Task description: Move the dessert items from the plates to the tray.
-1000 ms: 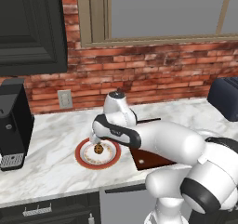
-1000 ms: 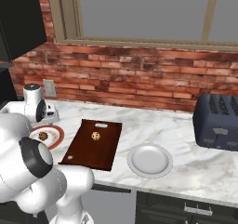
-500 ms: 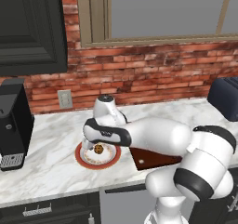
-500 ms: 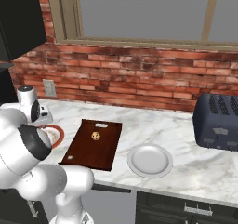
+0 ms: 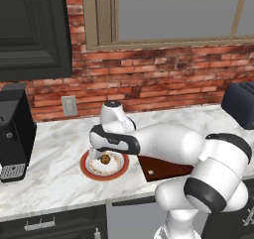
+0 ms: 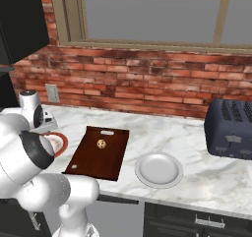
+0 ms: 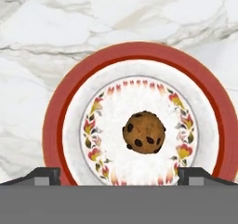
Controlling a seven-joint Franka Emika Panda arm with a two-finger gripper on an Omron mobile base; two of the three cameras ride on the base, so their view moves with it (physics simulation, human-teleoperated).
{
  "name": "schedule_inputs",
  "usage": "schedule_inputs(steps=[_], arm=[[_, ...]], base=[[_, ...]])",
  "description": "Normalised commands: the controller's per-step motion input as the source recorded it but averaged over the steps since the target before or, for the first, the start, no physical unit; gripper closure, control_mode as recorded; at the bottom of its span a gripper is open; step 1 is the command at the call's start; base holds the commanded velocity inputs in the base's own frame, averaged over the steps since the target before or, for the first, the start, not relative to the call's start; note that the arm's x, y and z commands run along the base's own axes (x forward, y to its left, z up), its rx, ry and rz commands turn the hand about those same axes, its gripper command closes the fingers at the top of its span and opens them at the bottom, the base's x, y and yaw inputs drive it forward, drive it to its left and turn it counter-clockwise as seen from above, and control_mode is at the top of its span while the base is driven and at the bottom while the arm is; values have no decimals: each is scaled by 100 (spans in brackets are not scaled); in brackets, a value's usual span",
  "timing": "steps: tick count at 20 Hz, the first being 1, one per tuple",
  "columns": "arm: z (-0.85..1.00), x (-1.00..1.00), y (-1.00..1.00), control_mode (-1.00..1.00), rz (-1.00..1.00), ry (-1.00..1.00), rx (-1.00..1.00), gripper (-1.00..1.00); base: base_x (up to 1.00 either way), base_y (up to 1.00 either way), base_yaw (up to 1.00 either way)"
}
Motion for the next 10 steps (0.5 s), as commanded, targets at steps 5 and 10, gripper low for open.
schedule_inputs(steps=[5, 10], arm=[[-7, 1, -18, -100, 0, 1, -7, -100], [-7, 2, 0, -100, 2, 0, -4, -100]], base=[[0, 0, 0], [0, 0, 0]])
